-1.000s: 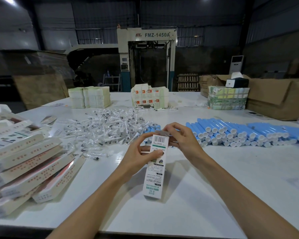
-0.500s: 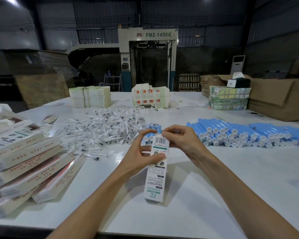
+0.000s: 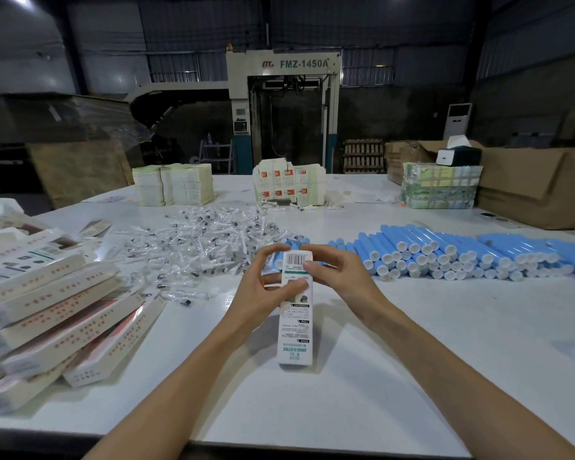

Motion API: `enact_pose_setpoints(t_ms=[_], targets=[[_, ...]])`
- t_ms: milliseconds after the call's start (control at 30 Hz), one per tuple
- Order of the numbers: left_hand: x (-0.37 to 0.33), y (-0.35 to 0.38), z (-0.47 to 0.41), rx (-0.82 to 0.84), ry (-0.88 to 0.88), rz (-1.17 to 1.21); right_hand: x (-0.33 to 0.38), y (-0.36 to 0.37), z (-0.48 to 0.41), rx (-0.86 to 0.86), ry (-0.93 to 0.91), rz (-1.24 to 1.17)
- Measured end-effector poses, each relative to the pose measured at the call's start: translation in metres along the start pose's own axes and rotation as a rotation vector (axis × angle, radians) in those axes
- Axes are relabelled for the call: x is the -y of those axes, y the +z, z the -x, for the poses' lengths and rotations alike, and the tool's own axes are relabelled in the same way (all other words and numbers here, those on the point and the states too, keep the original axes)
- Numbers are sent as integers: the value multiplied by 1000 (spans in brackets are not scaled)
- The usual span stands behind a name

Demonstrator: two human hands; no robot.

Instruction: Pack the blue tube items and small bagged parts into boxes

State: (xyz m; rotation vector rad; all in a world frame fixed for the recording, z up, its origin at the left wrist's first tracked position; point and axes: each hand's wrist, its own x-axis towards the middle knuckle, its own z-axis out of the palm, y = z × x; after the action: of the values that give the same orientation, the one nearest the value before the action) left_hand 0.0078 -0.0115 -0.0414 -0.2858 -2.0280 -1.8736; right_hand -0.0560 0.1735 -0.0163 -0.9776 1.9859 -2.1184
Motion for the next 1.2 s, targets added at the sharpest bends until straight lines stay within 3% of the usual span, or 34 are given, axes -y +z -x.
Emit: enact_pose_setpoints(t_ms=[533, 700, 933, 1033, 1200], targets=[[6, -1, 2, 3, 19, 5, -11, 4, -1, -68, -81, 23], [8, 2, 0, 35, 0, 113, -23, 9, 1, -82, 88, -262], [11, -3, -5, 16, 31, 151, -37, 15, 13, 112, 283, -150], [14, -6, -7, -11, 41, 133, -33, 21, 12, 113, 298, -88], [20, -5, -6, -13, 153, -90, -21, 13, 23, 147, 313, 82]])
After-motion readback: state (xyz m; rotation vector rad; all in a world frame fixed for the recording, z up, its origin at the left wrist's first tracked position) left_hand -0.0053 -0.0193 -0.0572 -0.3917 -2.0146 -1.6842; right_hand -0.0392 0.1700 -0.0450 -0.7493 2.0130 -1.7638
